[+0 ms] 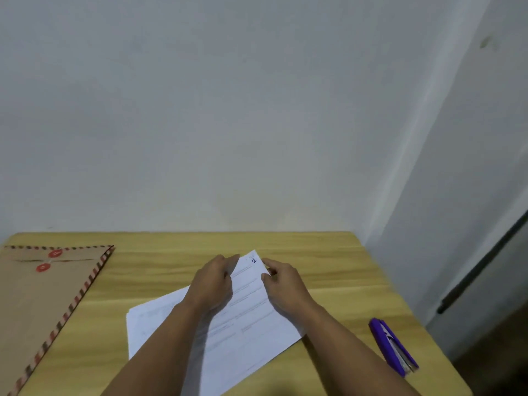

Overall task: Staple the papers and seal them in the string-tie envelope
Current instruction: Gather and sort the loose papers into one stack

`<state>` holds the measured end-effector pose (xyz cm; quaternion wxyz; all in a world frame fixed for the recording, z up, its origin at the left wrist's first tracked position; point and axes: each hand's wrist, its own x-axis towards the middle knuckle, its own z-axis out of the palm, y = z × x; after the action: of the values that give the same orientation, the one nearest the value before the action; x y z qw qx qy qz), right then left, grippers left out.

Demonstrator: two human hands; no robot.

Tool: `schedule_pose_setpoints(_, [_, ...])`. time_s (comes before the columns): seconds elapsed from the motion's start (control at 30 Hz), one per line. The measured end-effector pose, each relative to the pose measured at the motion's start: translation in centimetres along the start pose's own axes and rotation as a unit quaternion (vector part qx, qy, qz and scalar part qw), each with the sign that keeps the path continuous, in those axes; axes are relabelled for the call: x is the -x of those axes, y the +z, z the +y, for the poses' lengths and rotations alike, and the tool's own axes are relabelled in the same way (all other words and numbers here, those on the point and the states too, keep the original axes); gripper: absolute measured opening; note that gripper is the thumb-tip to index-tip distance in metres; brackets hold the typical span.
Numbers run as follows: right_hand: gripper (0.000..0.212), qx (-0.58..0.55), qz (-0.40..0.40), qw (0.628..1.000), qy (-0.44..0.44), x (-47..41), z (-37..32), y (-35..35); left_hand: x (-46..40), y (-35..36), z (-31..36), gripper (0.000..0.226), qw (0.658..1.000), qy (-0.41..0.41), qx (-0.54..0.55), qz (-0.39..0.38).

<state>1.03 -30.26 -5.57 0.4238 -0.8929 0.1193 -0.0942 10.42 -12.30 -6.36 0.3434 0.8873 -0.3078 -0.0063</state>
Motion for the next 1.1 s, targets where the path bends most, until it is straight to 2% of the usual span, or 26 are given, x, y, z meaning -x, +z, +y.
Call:
schedule_pose_setpoints(0.23, [0.026,0.133,0.058,0.989,0.028,-1.2,0.4,1.7,0.0,2.4,-1.5,0.025,0.997,0.006,-0.012,0.074])
schedule_pose_setpoints(0.37, [0.021,0.079,0.072,0.993,0.054,-1.5,0.3,2.0,0.1,2.3,-1.7,0.042,0.996,0.006,0.032,0.088])
schedule_pose_setpoints(0.4, [0.021,0.057,0.083,0.993,0.065,-1.6,0.4,2.0,0.0,2.3,-1.8,0.043,0.996,0.004,0.039,0.086])
schedule_pose_setpoints(0.47, [0.034,0.033,0.092,0.993,0.071,-1.9,0.4,1.8,-0.2,2.3,-2.0,0.043,0.996,0.001,0.039,0.081])
schedule_pose_setpoints(0.5, [0.034,0.027,0.088,0.993,0.07,-2.0,0.5,1.7,-0.3,2.4,-2.1,0.043,0.996,-0.001,0.033,0.077])
schedule_pose_setpoints(0.6, [0.016,0.013,0.075,0.994,0.073,-2.3,1.1,1.9,-0.3,2.7,-2.1,0.044,0.996,0.005,0.027,0.081])
schedule_pose_setpoints(0.77, [0.026,-0.019,0.082,0.993,0.079,-2.4,1.0,1.5,-0.4,2.9,-1.9,0.045,0.997,0.008,0.017,0.08])
schedule_pose_setpoints(0.87, [0.026,0.033,0.073,0.994,0.075,-2.2,1.0,1.1,-0.4,3.2,-2.0,0.048,0.996,0.026,-0.031,0.08])
schedule_pose_setpoints(0.97, [0.04,0.112,0.039,0.99,0.082,-1.5,0.8,-1.1,-0.2,3.5,-2.3,0.051,0.994,0.047,-0.067,0.078])
schedule_pose_setpoints(1.1, [0.057,0.253,-0.007,0.957,0.144,-0.4,1.3,-6.9,0.0,3.7,-2.5,0.051,0.99,0.073,-0.09,0.087])
